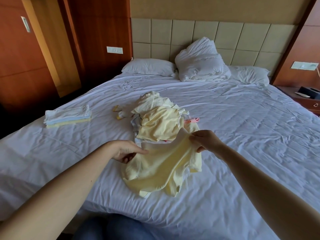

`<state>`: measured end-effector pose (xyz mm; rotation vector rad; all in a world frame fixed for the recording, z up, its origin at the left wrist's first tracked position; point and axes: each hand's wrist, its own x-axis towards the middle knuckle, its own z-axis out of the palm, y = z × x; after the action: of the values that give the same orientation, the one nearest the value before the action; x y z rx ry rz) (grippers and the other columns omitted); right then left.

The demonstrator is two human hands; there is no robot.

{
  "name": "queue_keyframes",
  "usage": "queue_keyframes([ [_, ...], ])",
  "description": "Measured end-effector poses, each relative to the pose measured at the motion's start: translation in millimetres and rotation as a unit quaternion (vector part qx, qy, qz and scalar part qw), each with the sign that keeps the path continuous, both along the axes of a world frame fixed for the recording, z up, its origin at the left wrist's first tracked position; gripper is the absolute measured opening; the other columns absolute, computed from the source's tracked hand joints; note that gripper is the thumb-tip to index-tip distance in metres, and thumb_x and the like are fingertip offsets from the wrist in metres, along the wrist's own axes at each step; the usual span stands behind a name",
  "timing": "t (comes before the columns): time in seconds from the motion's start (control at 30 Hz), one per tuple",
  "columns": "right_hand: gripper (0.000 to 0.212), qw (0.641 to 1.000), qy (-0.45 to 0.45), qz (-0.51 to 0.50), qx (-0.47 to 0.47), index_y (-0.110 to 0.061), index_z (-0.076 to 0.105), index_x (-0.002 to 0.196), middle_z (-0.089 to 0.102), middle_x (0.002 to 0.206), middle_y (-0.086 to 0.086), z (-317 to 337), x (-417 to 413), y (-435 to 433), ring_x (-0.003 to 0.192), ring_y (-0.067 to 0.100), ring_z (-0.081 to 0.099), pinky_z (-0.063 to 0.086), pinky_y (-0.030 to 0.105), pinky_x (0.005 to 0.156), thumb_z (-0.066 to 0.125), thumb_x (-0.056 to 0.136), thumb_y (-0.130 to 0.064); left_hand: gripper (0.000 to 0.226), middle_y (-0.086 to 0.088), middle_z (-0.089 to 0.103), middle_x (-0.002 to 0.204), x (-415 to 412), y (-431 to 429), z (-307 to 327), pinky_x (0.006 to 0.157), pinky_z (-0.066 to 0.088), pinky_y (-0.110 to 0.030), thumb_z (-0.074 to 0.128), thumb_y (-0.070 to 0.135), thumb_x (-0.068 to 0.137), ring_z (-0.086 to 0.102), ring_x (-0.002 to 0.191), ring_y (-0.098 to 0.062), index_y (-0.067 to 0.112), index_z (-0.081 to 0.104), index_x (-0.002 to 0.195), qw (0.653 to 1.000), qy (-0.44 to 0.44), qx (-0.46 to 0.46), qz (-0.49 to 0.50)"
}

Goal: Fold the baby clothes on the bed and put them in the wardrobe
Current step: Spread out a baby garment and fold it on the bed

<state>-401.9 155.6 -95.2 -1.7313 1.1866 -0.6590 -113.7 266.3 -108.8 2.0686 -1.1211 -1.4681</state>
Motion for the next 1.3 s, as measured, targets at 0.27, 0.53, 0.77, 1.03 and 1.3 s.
queue_keyframes([
  [0.27, 0.010, 1.000, -0.020, -0.002, 0.005, -0.017, 0.074, 0.092, 0.069, 0.085, 0.004, 1, 6, 8, 0.069, 0.018, 0.062, 0.054, 0.026, 0.056, 0.071, 0.087, -0.025, 0.016, 0.004, 0.050, 0.056, -6, 2, -23, 0.045, 0.029, -0.020, 0.072, 0.026, 0.088, 0.042, 0.047, -0.008, 0.013, 0.063, 0.091, 0.997, 0.033, -0.042, 0.046],
  [0.53, 0.022, 1.000, 0.005, -0.009, -0.020, -0.008, 0.077, 0.087, 0.070, 0.086, 0.018, -5, 8, 10, 0.063, 0.025, 0.057, 0.047, 0.028, 0.053, 0.074, 0.083, -0.029, 0.017, -0.002, 0.071, 0.091, -20, 3, -47, 0.060, 0.042, -0.021, 0.062, 0.027, 0.095, 0.061, 0.073, -0.011, 0.011, 0.065, 0.100, 0.991, 0.052, -0.108, 0.054],
  [0.77, 0.014, 1.000, 0.005, -0.008, -0.013, -0.016, 0.075, 0.080, 0.066, 0.076, 0.008, -9, 8, 13, 0.060, 0.021, 0.055, 0.044, 0.026, 0.049, 0.074, 0.083, -0.029, 0.051, -0.002, 0.060, 0.077, -43, -1, -61, 0.057, 0.042, -0.025, 0.054, 0.065, 0.088, 0.057, 0.072, -0.017, 0.014, 0.062, 0.087, 0.998, -0.037, -0.032, 0.028],
  [1.03, 0.019, 1.000, 0.013, 0.000, -0.014, -0.012, 0.076, 0.078, 0.064, 0.071, 0.009, -13, 5, 13, 0.056, 0.021, 0.052, 0.042, 0.027, 0.049, 0.074, 0.083, -0.031, 0.056, -0.009, 0.064, 0.095, -54, -5, -77, 0.062, 0.045, -0.026, 0.055, 0.055, 0.089, 0.060, 0.080, -0.024, 0.005, 0.063, 0.112, 0.992, -0.127, -0.005, -0.006],
  [1.3, 0.019, 1.000, 0.026, -0.003, -0.016, -0.011, 0.077, 0.082, 0.069, 0.079, 0.020, -20, -1, 8, 0.063, 0.025, 0.056, 0.043, 0.031, 0.053, 0.074, 0.081, -0.030, 0.015, -0.001, 0.048, 0.066, -51, -2, -71, 0.047, 0.031, -0.023, 0.065, 0.029, 0.092, 0.043, 0.055, -0.015, 0.014, 0.064, 0.088, 0.996, -0.065, -0.066, -0.005],
])
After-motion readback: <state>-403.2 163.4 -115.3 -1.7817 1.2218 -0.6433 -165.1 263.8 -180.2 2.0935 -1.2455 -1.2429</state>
